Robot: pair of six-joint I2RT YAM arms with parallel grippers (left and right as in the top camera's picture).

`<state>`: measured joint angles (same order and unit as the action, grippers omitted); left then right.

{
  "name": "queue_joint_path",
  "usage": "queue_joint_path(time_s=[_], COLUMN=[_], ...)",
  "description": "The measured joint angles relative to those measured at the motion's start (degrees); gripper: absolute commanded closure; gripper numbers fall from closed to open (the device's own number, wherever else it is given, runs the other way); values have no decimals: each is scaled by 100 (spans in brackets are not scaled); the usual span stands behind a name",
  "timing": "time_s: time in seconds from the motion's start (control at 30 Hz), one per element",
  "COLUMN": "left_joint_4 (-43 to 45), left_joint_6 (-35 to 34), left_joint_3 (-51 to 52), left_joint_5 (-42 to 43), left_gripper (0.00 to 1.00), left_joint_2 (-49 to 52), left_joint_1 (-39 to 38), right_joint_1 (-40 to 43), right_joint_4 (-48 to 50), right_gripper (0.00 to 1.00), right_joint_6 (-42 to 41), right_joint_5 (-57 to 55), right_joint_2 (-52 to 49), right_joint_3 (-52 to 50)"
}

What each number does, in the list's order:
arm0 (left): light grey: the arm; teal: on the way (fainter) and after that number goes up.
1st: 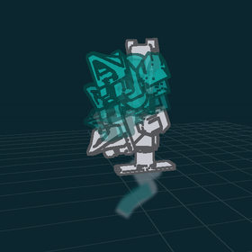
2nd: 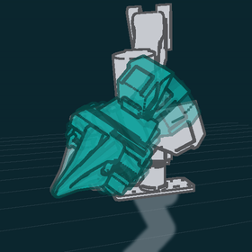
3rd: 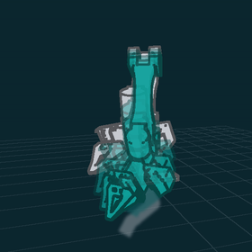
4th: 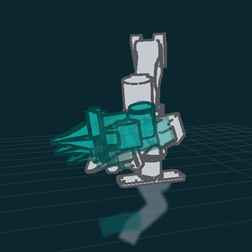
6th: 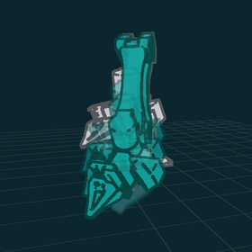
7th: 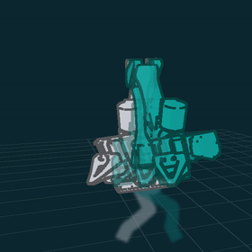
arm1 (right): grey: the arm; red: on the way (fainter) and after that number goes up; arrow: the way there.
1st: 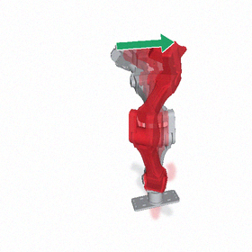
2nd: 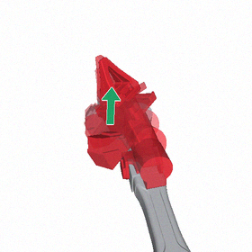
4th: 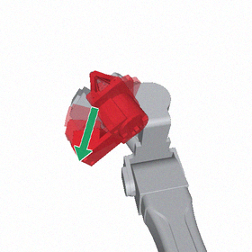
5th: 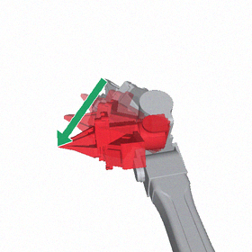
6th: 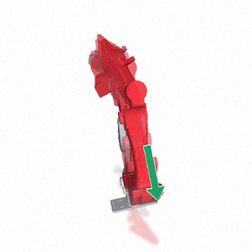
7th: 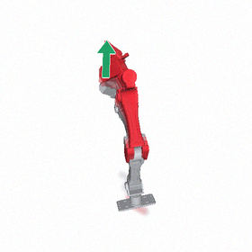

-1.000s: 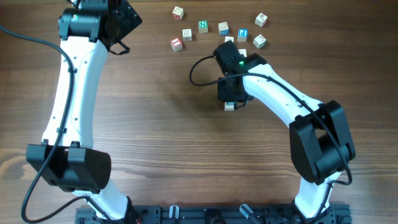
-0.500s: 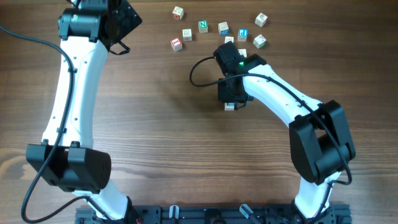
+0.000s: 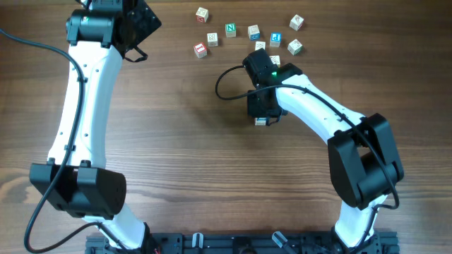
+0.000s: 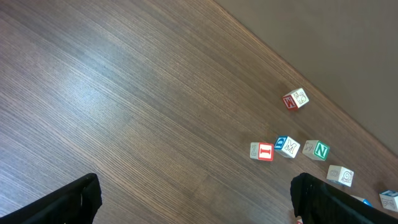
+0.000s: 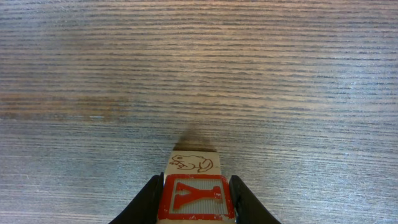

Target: Form a tower

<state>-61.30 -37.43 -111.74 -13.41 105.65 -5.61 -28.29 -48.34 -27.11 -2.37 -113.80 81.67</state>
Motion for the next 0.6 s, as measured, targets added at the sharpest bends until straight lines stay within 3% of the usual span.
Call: queue_joint_path(time_s=[0.13, 0.4, 0.47, 0.6], left_joint_4=[0, 0, 0, 0], left_joint_6=[2, 0, 0, 0], left_joint_3=[0, 0, 0, 0], left_joint_5=[0, 0, 0, 0], left_gripper=[0, 0, 0, 0], left_joint_2=[0, 0, 0, 0], left_joint_1=[0, 0, 0, 0], right_joint_1=[0, 0, 0, 0], right_joint_4=[20, 15, 13, -9], right_gripper=[73, 71, 56, 44], right_joint_6=[-2, 0, 0, 20], right_joint_5=[2, 66, 68, 116], right_joint_2=[0, 0, 0, 0], right_joint_3=[0, 0, 0, -13])
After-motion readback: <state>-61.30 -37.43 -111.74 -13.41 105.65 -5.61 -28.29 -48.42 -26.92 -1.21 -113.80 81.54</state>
